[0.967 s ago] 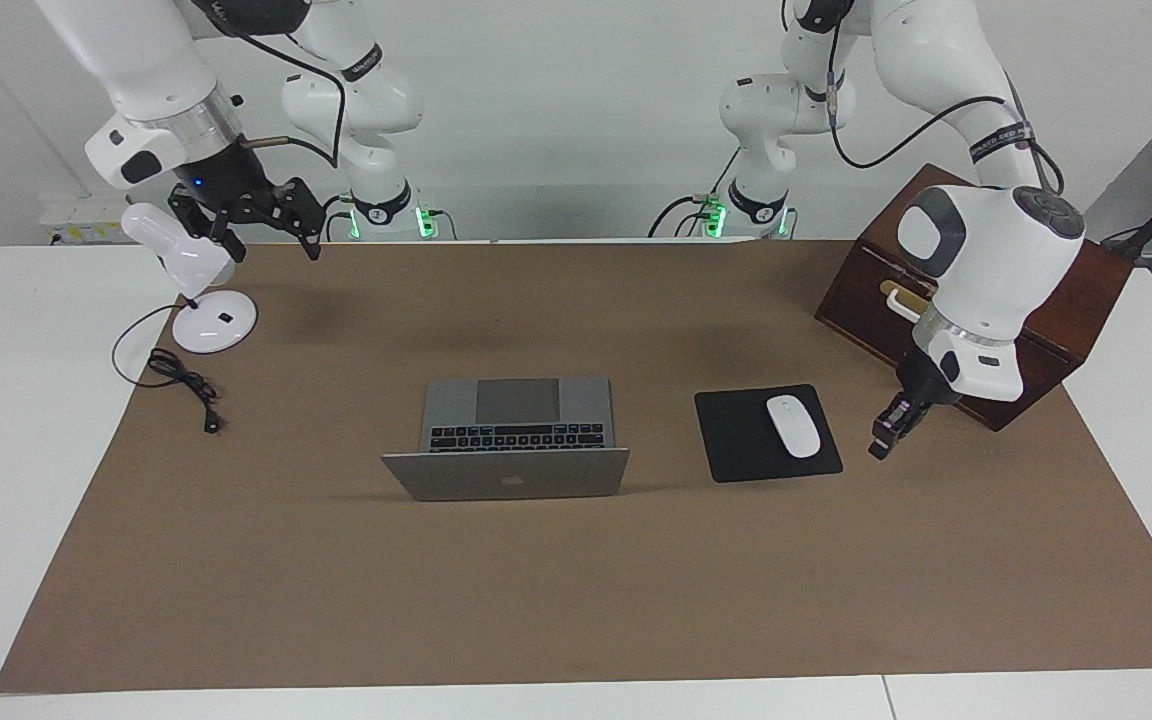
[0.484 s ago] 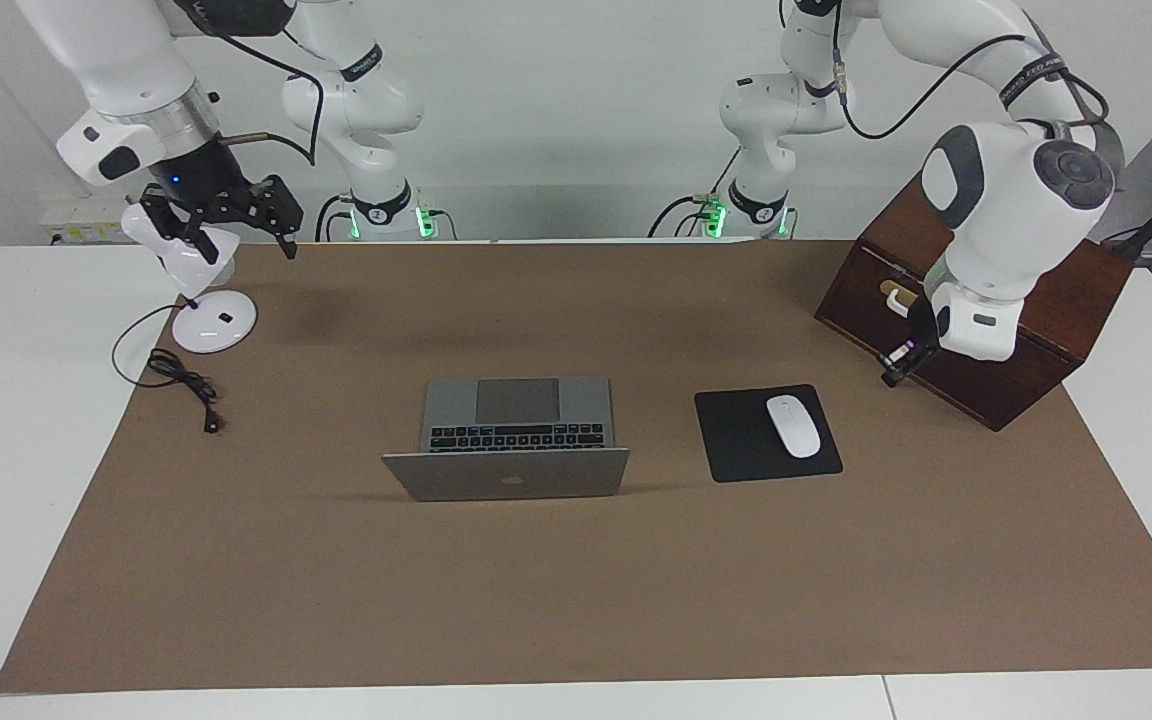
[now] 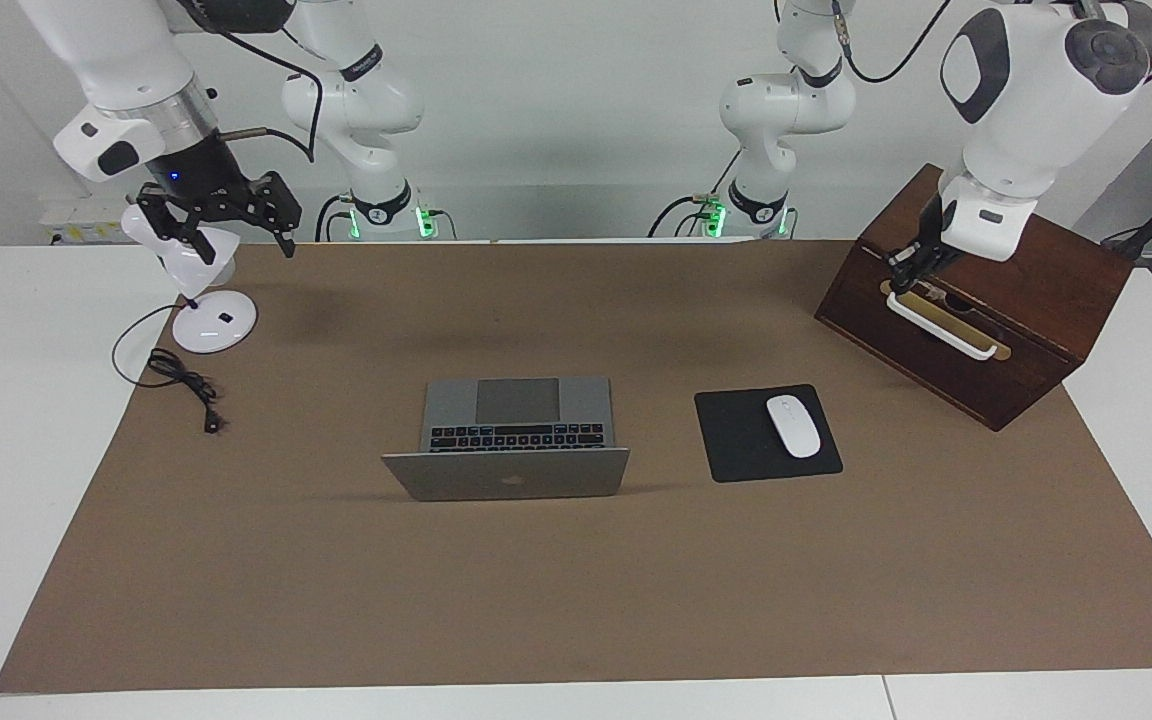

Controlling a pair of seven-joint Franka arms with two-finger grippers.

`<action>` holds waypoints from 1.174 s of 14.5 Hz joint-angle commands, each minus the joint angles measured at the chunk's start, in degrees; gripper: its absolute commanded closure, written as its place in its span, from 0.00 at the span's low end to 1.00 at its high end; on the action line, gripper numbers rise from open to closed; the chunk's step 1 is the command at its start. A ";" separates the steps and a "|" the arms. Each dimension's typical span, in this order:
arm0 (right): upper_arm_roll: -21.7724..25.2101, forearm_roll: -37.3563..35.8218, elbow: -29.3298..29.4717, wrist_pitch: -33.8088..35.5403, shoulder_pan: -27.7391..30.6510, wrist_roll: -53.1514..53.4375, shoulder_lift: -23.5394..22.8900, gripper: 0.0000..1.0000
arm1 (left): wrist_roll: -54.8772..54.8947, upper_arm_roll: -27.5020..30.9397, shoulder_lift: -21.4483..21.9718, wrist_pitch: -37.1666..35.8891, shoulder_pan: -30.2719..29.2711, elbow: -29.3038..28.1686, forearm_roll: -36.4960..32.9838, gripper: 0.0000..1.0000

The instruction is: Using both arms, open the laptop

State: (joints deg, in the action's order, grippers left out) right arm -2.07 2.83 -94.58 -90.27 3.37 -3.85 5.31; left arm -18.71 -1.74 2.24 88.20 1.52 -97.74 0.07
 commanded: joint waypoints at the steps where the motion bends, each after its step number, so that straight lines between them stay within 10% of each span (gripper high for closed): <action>1: -0.91 -1.07 -0.69 -1.57 2.08 -1.24 0.58 0.00 | 0.52 -0.72 2.33 3.20 -2.56 -4.48 -0.95 0.46; 2: -1.00 -1.07 -0.60 -1.57 2.08 -1.25 0.14 0.00 | 0.60 -0.20 2.07 3.21 -2.83 -4.39 -0.95 0.00; 17: -0.83 -1.24 3.62 -0.78 2.08 -1.33 -2.76 0.00 | 9.65 -1.69 -1.36 6.46 -2.04 -0.88 -0.16 0.00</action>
State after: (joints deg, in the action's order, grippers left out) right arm -2.05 2.82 -92.17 -91.26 4.46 -3.86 3.27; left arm -10.39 -3.96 3.02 94.71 -1.12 -100.45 0.07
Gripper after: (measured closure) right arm 0.000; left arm 0.000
